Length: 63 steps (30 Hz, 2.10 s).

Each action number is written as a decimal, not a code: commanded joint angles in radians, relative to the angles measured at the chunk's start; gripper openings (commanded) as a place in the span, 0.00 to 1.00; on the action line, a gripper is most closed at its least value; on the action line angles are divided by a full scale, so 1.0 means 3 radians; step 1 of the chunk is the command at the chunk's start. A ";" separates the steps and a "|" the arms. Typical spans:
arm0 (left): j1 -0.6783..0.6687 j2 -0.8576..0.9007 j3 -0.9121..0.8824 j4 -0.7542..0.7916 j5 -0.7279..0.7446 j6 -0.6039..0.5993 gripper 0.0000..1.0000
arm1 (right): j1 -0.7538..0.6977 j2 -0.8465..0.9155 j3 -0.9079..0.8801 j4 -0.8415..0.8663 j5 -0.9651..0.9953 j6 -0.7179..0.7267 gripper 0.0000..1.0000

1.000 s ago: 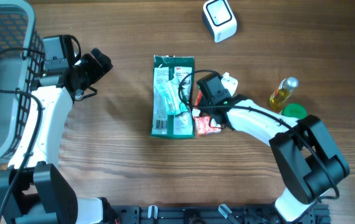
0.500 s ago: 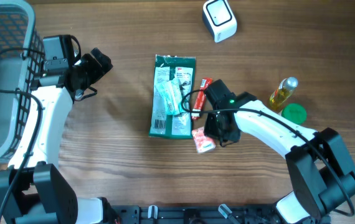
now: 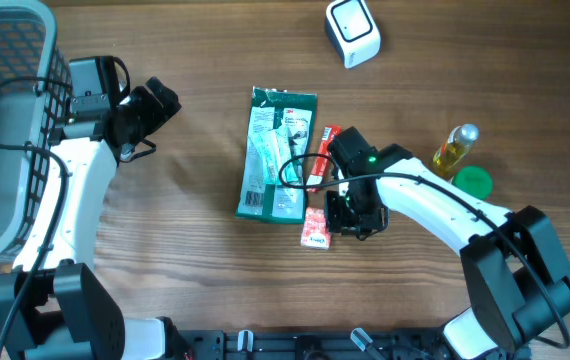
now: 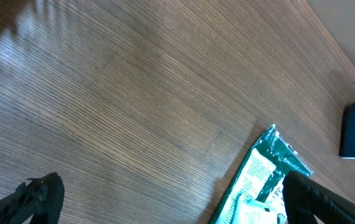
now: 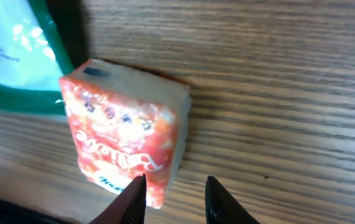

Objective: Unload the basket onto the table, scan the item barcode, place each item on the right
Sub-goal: 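Lower the right gripper onto the red-white box and grasp it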

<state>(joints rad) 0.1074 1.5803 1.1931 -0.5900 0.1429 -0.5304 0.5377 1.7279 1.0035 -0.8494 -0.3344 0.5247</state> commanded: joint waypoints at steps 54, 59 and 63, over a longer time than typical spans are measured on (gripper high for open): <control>0.0005 0.0013 0.0017 0.0009 -0.0019 -0.0029 1.00 | -0.0800 -0.0057 -0.0554 0.0923 0.0088 0.0359 0.18; 0.0005 0.0013 0.0017 0.0009 -0.0019 -0.0029 1.00 | -0.0800 -0.0057 -0.0554 0.0951 0.0066 0.0354 0.06; 0.0005 0.0013 0.0017 0.0009 -0.0019 -0.0029 1.00 | -0.0800 -0.0057 -0.0553 0.0955 0.0041 0.0313 0.04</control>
<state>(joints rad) 0.1074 1.5803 1.1931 -0.5900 0.1429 -0.5304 0.2955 1.6939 0.8654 -0.5682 -0.3477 0.6254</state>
